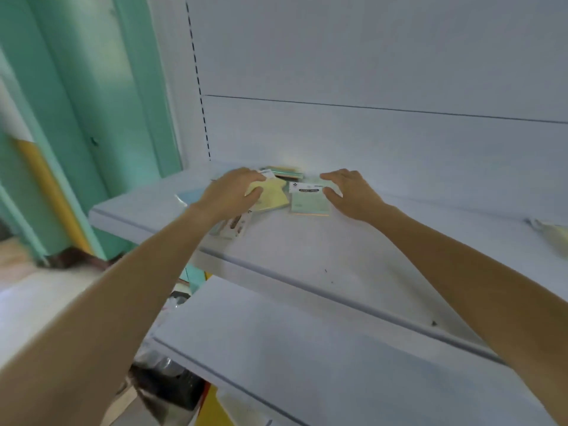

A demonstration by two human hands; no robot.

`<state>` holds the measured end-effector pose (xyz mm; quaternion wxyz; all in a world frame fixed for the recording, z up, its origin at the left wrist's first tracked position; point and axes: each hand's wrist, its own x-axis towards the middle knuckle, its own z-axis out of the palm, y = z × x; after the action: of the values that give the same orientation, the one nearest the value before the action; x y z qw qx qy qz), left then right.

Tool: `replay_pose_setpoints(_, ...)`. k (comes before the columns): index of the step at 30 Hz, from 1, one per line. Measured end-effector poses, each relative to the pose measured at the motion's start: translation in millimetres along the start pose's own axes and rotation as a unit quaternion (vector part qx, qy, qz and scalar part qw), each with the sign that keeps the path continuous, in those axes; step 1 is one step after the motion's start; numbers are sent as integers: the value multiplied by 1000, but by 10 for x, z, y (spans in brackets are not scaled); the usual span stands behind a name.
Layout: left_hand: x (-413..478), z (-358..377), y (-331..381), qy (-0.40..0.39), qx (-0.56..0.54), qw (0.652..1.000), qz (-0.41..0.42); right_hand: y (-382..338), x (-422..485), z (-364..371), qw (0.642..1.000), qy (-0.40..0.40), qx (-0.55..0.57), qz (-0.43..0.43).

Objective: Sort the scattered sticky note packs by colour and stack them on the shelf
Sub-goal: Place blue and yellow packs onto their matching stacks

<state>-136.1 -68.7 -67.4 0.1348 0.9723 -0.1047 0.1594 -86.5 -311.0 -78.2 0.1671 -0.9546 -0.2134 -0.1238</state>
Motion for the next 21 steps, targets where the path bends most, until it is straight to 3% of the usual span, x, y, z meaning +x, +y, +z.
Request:
replay_pose_setpoints(9,675,-99,-1030,3,1,999,-49,-151,990,354,992,-10,97,78)
replay_pose_setpoints(18,1312,160,-1546,-101,-4,981,-165,-396,1427,578,962,-37,141,232)
replay_pose_setpoints(21,1470,209,-1578,-151,-38,978,-140,-452,1434,558,943,-11,207,261)
